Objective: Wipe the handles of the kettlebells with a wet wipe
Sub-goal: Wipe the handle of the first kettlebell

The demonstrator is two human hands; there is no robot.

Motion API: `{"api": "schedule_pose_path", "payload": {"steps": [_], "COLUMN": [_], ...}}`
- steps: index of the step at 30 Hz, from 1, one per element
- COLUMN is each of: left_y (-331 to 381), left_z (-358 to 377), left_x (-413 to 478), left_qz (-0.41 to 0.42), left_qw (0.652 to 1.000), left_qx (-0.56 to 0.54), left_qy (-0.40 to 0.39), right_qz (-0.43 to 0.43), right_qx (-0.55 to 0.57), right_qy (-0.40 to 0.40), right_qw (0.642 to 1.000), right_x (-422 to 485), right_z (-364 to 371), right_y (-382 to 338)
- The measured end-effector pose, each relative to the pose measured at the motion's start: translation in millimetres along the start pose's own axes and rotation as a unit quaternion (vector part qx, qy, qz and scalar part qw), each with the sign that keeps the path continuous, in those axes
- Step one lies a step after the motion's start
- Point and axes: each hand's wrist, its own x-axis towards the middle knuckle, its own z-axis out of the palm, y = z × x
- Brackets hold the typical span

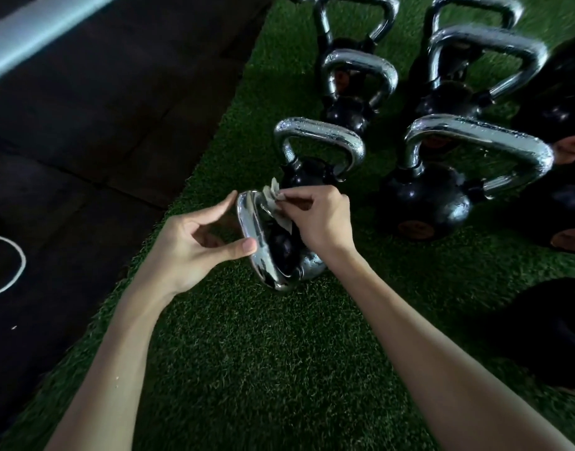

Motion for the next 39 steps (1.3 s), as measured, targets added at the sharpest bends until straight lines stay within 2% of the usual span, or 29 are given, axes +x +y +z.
{"api": "schedule_pose_path", "payload": {"steps": [3, 6, 10, 15, 21, 25, 29, 34, 39], "left_y": [1, -1, -3, 0, -6, -8, -7, -7, -7], "left_z": [4, 2, 0, 6, 4, 3, 5, 2, 8], "left_x": [1, 1, 0, 1, 2, 2, 5, 8, 9], "left_qz": [0.037, 0.060, 0.064, 0.062, 0.052, 0.062, 0.077, 0.070, 0.091], "left_qw": [0.999, 0.998, 0.997, 0.998, 0.998, 0.998, 0.997, 0.997, 0.996], "left_qx": [0.007, 0.003, 0.014, 0.009, 0.000, 0.003, 0.001, 0.005, -0.017], "left_qy": [0.030, 0.033, 0.027, 0.028, 0.034, 0.020, 0.027, 0.021, 0.016], "right_qz": [0.007, 0.010, 0.028, 0.052, 0.040, -0.039, -0.051, -0.085, -0.197], "right_qx": [0.034, 0.076, 0.069, 0.107, 0.062, 0.043, 0.082, -0.039, -0.184], "right_qy": [-0.016, -0.075, -0.139, -0.076, -0.206, -0.158, -0.117, -0.194, -0.245], "right_qw": [0.999, 0.994, 0.987, 0.990, 0.976, 0.986, 0.988, 0.977, 0.931], "right_x": [3, -6, -16, -15, -60, -71, -69, -81, -56], "right_z": [3, -5, -15, -10, -42, -39, -31, -46, -56], "right_y": [-16, -25, -23, -30, -23, -23, -23, 4, 14]}}
